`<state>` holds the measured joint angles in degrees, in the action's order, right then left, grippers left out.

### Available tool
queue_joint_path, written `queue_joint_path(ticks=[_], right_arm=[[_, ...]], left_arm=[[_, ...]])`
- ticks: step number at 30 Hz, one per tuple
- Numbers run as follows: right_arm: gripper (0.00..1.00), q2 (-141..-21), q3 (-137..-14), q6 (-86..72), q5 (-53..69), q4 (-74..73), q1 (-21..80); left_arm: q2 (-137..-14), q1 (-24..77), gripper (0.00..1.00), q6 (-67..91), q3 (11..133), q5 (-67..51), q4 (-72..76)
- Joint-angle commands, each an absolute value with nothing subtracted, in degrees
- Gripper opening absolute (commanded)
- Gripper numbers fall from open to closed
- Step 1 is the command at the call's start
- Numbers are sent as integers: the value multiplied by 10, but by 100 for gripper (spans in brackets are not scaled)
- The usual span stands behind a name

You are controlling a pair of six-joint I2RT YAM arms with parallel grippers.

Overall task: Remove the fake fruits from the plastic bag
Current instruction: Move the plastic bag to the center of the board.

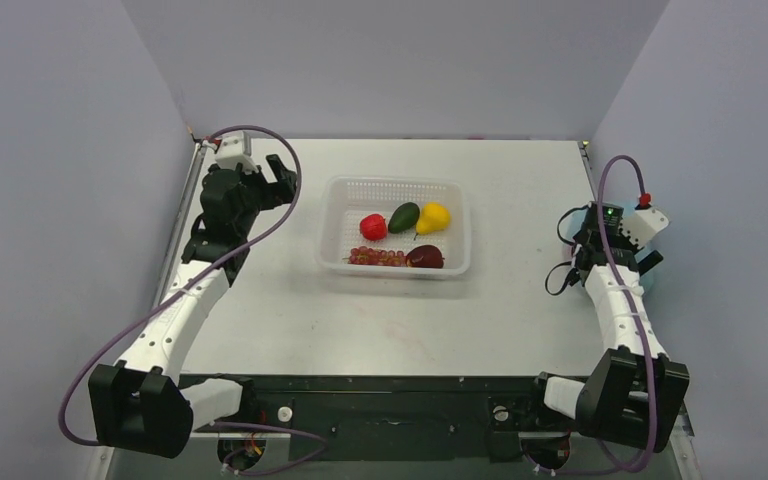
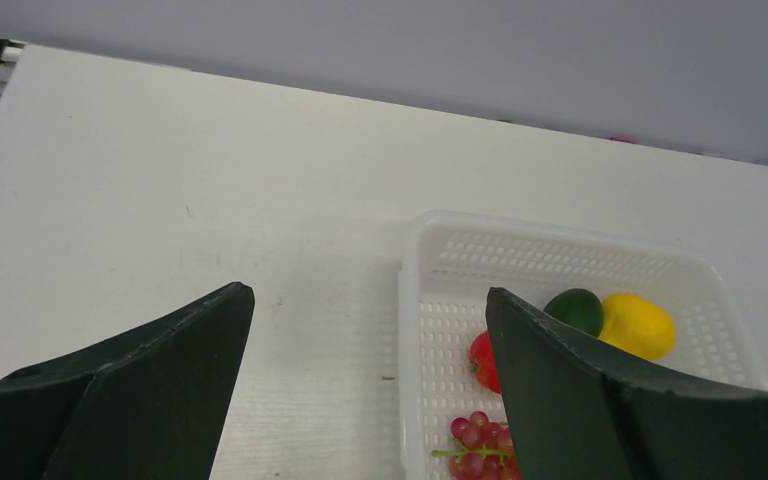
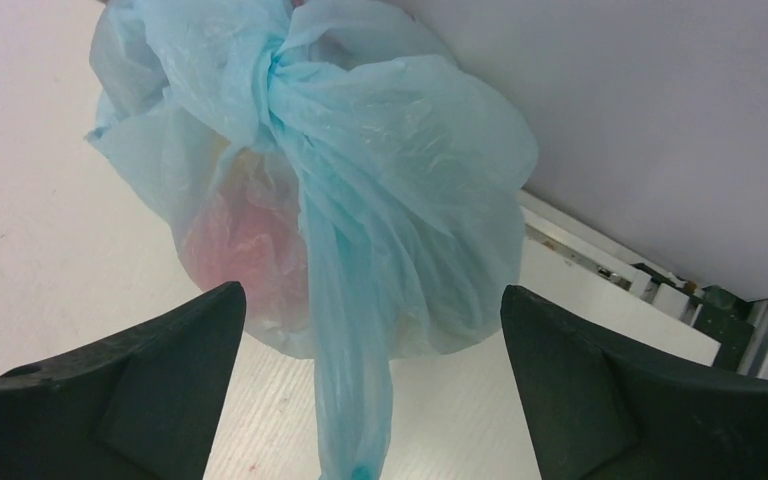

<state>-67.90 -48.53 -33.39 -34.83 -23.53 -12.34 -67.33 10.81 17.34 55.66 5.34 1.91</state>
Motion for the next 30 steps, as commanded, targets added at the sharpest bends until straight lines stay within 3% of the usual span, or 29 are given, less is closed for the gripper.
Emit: queue_joint_path(ticks=[1,7,11,21,23,30], right_arm=[[94,-691,-475,-327,-267,-196,-135],[88,-704,-442,-347,-247,-176,-136],[74,-709,-438,-343,-236,-171,-137],[10,-674,-403,-335,-212,-157,-125],[4,-660,-395,-339,-206,-157,-117],[0,-592,-385,-327,-198,-207,3]], left_arm=[[-679,106,85,202,590,-21,36],[-688,106,84,207,597,-43,32],[-692,106,83,211,592,-51,40],[-703,104,80,212,605,-65,29],[-701,104,80,213,604,-67,29],[-708,104,79,215,609,-76,26]])
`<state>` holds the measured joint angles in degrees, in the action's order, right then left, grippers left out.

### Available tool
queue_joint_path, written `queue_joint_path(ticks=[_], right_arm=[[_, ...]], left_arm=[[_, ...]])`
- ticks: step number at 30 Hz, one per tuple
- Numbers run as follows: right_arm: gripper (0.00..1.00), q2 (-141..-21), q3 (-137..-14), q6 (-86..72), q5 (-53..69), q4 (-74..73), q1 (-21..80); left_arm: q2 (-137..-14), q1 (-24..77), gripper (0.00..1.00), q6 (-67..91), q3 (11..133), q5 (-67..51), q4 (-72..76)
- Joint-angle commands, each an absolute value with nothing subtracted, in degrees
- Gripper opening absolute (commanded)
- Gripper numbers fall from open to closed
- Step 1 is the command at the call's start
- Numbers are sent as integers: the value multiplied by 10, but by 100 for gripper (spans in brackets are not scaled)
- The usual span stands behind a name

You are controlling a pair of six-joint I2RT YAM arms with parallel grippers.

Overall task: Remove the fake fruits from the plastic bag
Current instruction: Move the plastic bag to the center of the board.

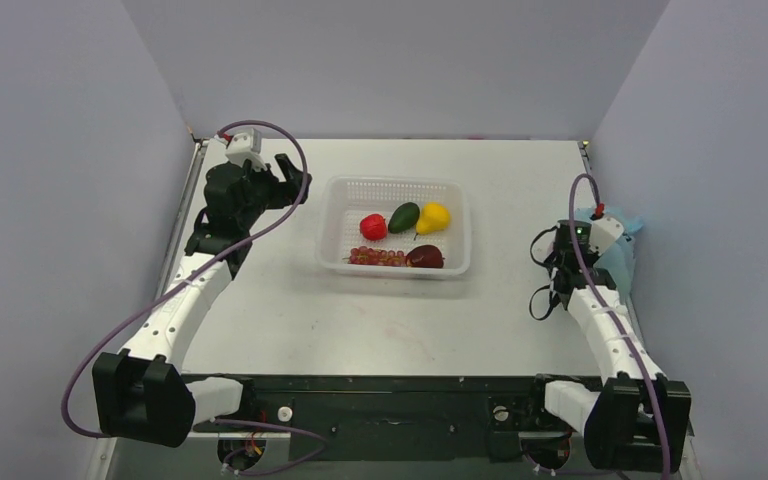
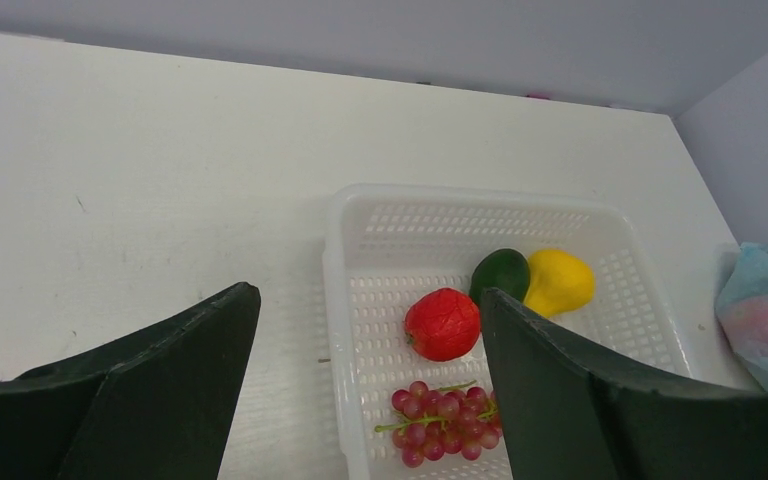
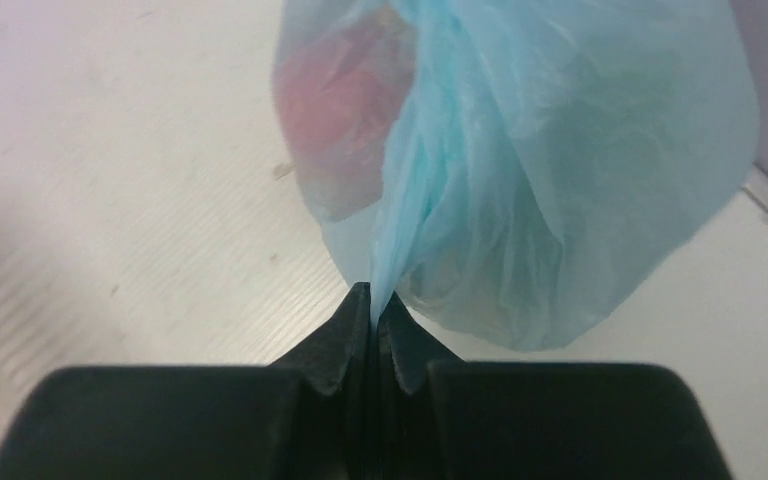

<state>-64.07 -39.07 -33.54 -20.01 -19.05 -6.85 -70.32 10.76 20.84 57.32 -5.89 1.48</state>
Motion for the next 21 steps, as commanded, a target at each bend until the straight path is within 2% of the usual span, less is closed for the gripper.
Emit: queue_joint_path(ticks=[1,12,17,21], right_arm=[[0,-576,-383,-329,-195,-222,19],[0,-427,-317,-408,-136,-306,242],[0,-427,-313,-425,-98,-298,337],[1,-467,-339,-435,-123,-298,406]], left_arm=[[-707,104,79,216,607,-79,31],[-711,109,79,221,600,-91,39],[-721,111,79,231,606,-112,35],[-727,129,79,220,604,-118,38]])
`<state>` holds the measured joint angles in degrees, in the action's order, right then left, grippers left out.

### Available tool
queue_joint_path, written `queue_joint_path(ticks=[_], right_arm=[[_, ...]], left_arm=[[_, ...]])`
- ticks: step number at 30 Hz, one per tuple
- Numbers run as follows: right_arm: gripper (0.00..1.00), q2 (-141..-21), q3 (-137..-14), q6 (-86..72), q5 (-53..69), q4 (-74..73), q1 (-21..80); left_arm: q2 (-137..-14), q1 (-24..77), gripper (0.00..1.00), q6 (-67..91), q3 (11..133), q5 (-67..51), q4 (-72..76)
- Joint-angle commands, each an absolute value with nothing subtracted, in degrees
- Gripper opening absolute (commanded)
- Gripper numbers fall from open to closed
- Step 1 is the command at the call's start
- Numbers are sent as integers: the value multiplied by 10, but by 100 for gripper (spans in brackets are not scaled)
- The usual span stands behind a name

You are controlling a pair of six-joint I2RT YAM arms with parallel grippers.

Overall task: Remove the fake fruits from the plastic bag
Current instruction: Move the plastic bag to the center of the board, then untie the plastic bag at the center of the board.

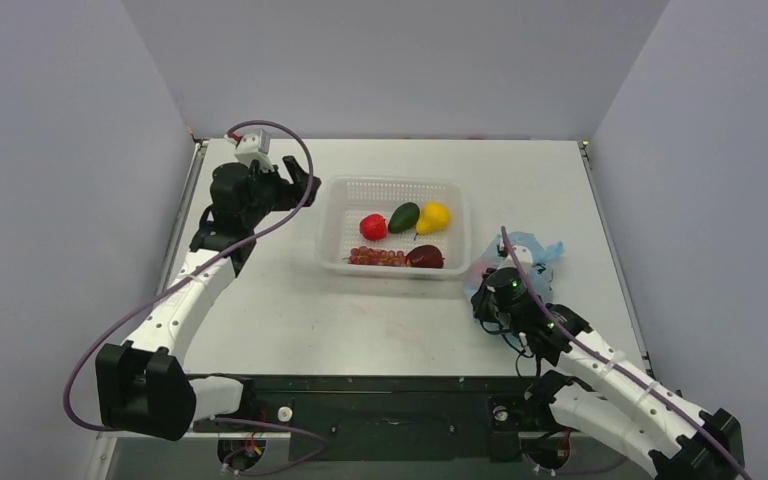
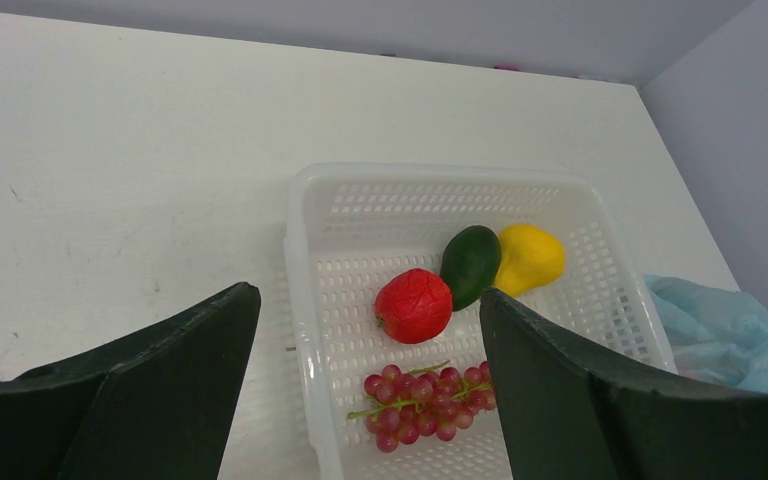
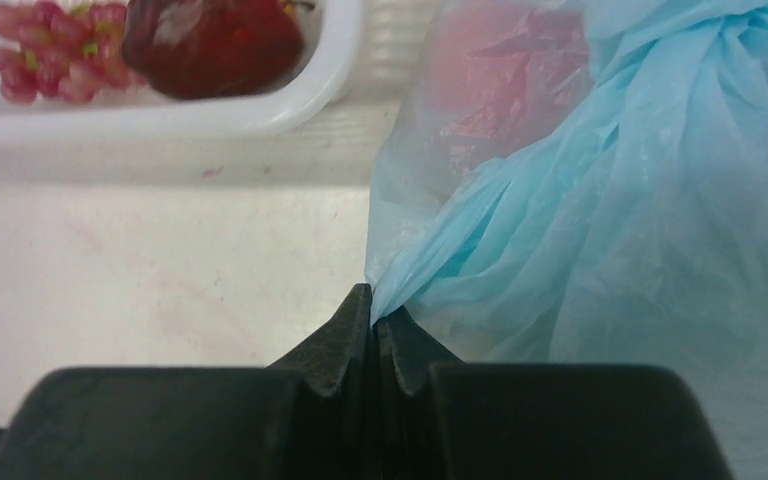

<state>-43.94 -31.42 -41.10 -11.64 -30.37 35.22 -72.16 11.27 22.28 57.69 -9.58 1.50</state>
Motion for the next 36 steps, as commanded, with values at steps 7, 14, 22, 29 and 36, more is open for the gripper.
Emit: queue_joint_path(ticks=[7,14,22,29,36], right_arm=[[54,-435,-366,-449,-213,-341,426],[74,-362,-434,-463,-318,-411,424],[81,-351,-495,-537,-471,-521,416],[75,-364,-487,-442,-363,-482,266],[78,-430,-495,-343,-93,-417,83]], left_arm=[[-732,150,79,214,603,-169,55],[-729,255,79,164,590,-148,63],[-797,402,79,204,631,-94,88],[-988,503,80,267,777,-55,107],[-1051,582,80,264,827,-22,124]])
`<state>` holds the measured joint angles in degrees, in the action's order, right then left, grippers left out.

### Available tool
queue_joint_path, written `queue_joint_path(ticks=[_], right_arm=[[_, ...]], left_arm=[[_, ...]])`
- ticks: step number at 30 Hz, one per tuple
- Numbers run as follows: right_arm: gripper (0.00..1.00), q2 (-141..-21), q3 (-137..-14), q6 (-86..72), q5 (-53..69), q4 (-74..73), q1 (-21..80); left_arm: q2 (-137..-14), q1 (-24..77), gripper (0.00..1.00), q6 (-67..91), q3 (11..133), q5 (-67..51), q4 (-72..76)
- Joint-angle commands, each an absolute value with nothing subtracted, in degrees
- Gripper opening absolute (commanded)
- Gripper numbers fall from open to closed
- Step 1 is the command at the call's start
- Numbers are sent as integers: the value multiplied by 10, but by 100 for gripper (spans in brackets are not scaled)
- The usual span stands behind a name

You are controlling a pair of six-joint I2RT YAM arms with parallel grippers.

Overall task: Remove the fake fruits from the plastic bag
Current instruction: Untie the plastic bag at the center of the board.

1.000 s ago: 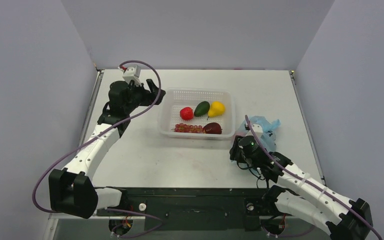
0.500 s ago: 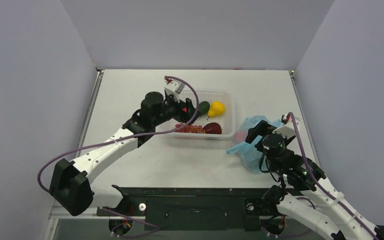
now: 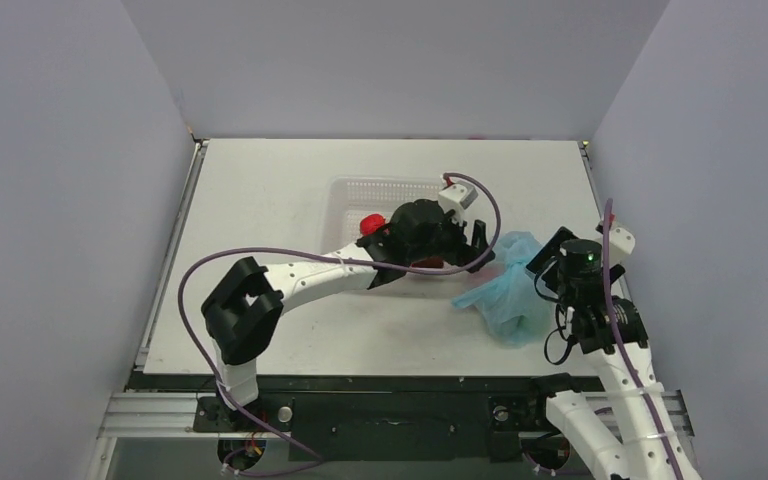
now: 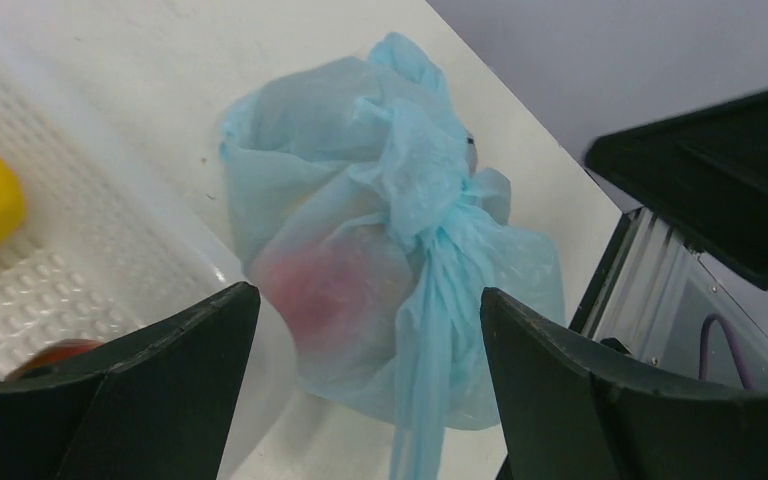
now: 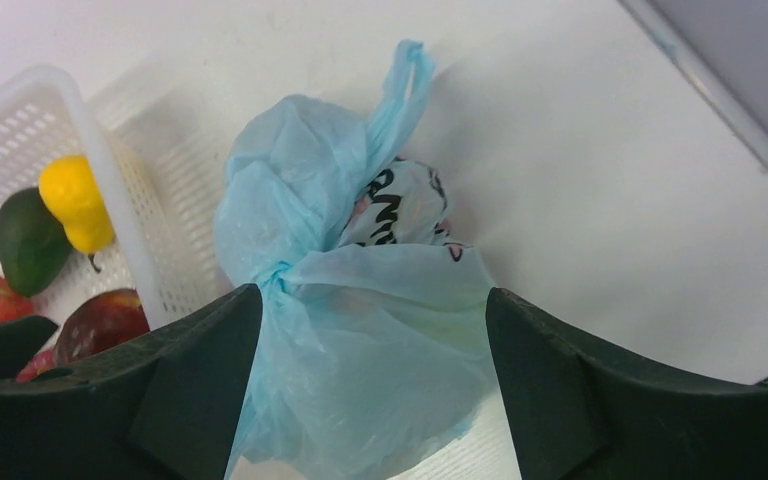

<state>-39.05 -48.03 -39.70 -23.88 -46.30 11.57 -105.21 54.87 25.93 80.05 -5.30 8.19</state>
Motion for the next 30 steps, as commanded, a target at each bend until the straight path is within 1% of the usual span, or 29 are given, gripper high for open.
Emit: queue_joint_path(ticks=[1,4,8,12,15,19,23,29,30], right_arm=[[79,-439,-493,-348,-87,-413,78],[81,-447,-499,-352,-66,-403,51],[82,-466,-519,-343,-63,-403,46],[79,-489,-526,-339,-27,-404,25],[76,-503,-532,-334,-6,-402,8],[76,-527,-543,-325,33,-401,-13],[76,-551,-562,-315,75,-406,-29],[75,-576,-589,-309,70,-408,-32],[73,-586,-593,-305,70,-411,-32]], left_arm=[[-1047,587,80,263,823,-19,126],[-1029,612,80,255,797,-9,139],[-1021,652,80,232,771,28,163],[-1034,699,80,189,756,91,191],[-1054,733,80,144,776,136,183],[-1086,757,80,116,816,220,153],[-1113,772,82,104,852,273,128],[-1173,782,82,101,902,318,132],[-1179,782,81,97,917,323,130]])
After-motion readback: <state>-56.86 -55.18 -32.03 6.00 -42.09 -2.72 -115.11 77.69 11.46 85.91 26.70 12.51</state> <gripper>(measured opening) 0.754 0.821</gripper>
